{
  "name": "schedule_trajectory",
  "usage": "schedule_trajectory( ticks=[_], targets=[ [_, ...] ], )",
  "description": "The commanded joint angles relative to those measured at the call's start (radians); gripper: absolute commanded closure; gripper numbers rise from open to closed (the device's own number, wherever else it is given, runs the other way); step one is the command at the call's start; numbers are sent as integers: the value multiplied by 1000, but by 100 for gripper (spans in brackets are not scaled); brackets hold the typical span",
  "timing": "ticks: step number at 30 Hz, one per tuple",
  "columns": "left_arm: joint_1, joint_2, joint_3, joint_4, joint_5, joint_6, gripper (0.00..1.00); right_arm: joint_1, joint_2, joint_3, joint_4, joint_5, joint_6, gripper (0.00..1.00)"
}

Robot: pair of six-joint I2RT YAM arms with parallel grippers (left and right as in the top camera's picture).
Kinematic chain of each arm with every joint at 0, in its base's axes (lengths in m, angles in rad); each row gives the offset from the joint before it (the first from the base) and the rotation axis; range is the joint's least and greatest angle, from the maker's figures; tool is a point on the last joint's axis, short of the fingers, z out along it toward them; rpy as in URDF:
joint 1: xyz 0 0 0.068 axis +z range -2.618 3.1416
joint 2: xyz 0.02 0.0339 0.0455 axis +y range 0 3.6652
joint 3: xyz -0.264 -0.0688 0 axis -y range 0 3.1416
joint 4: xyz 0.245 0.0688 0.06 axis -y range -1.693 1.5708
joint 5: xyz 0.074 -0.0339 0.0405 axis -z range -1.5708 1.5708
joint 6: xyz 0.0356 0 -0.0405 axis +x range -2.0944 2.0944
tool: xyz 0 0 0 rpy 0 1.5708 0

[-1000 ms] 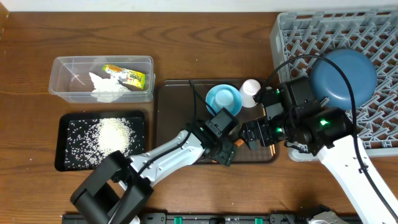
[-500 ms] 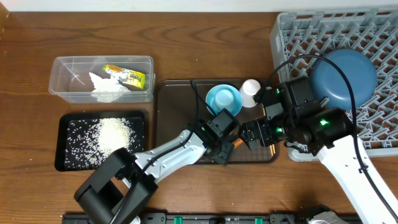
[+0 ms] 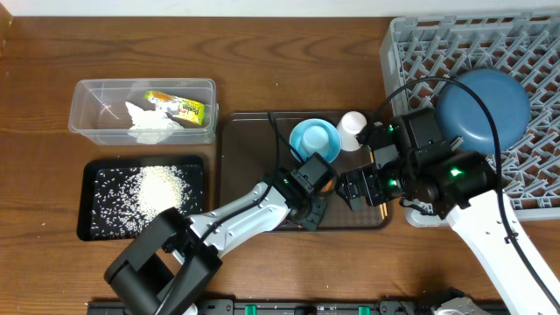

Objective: Sort waste into correct bins and load items into the dishwasher rack
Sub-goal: 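Lift the carrot and carry it left over the black rice tray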

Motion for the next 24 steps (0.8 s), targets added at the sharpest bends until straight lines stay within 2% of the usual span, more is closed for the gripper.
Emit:
schedule_trajectory(
  ticks=[1, 7, 17, 24],
  targets=[
    [0, 6, -8, -2, -7, -3, 68, 21, 5, 9, 2, -3, 0, 1],
    [0, -44, -8, -14, -7, -6, 69, 21, 5, 9, 2, -3, 0, 1],
    [45, -245, -8, -89, -9, -29, 70, 21, 5, 9, 2, -3, 0, 1],
    [146, -328, -8, -163, -9, -67, 78, 21, 5, 9, 2, -3, 0, 1]
  ],
)
